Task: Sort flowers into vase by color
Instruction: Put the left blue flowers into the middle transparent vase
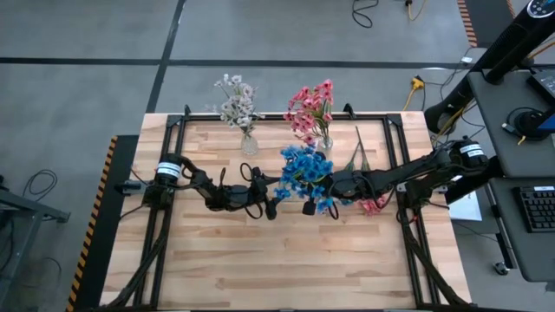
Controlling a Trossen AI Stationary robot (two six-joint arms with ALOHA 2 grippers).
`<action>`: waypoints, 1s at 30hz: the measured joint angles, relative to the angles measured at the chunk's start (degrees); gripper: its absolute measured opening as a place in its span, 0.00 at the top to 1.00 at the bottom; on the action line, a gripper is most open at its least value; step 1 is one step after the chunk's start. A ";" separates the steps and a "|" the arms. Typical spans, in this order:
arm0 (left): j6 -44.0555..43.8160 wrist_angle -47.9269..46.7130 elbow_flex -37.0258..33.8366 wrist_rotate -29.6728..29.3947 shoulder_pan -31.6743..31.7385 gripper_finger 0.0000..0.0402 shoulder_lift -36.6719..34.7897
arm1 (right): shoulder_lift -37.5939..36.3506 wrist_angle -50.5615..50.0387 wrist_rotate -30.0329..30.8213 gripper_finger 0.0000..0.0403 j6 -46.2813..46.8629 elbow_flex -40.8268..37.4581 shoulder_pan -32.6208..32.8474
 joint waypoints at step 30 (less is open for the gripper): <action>0.00 0.04 -0.13 0.02 0.00 0.33 0.00 | -4.82 -1.83 0.90 0.63 1.24 -0.02 3.31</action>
